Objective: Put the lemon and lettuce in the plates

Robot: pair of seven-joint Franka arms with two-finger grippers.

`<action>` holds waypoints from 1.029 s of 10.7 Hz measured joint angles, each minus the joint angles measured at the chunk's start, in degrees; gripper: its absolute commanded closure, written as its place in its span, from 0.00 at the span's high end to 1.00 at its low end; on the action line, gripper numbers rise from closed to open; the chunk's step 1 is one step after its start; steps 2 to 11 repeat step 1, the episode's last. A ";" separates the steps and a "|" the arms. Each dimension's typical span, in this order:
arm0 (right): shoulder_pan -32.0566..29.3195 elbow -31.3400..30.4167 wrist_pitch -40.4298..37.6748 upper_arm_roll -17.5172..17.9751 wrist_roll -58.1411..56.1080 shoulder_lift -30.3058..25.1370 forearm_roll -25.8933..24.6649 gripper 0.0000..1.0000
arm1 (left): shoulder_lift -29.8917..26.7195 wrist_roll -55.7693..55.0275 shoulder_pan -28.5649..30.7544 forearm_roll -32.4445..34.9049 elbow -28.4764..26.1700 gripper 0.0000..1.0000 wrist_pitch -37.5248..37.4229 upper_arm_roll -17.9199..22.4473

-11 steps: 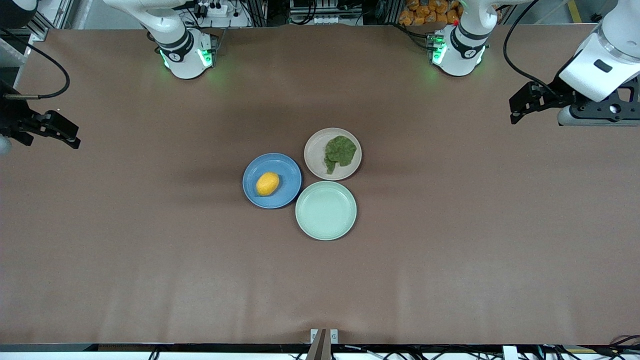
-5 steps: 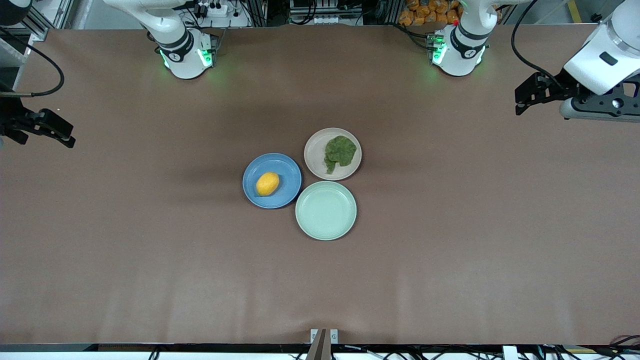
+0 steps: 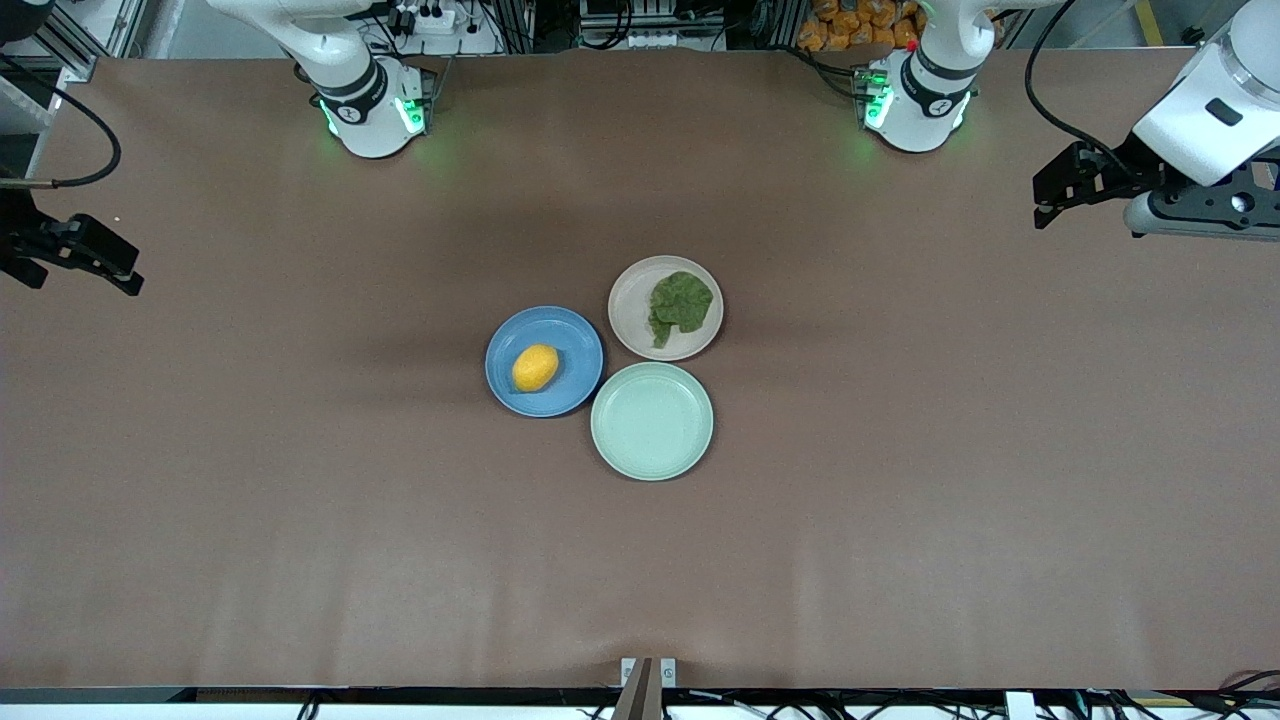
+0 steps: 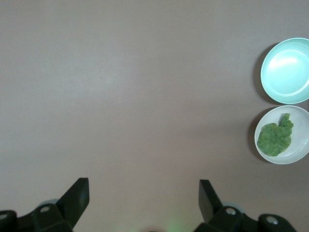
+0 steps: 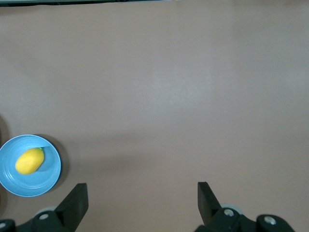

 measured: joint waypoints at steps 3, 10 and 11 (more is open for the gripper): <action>0.00 0.00 0.33 0.00 0.00 0.12 0.00 1.00 | 0.00 0.00 0.00 0.00 0.00 1.00 0.00 0.00; 0.00 0.00 0.33 0.00 0.00 0.12 0.00 1.00 | 0.00 0.00 0.00 0.00 0.00 1.00 0.00 0.00; 0.00 0.00 0.33 0.00 0.00 0.12 0.00 1.00 | 0.00 0.00 0.00 0.00 0.00 1.00 0.00 0.00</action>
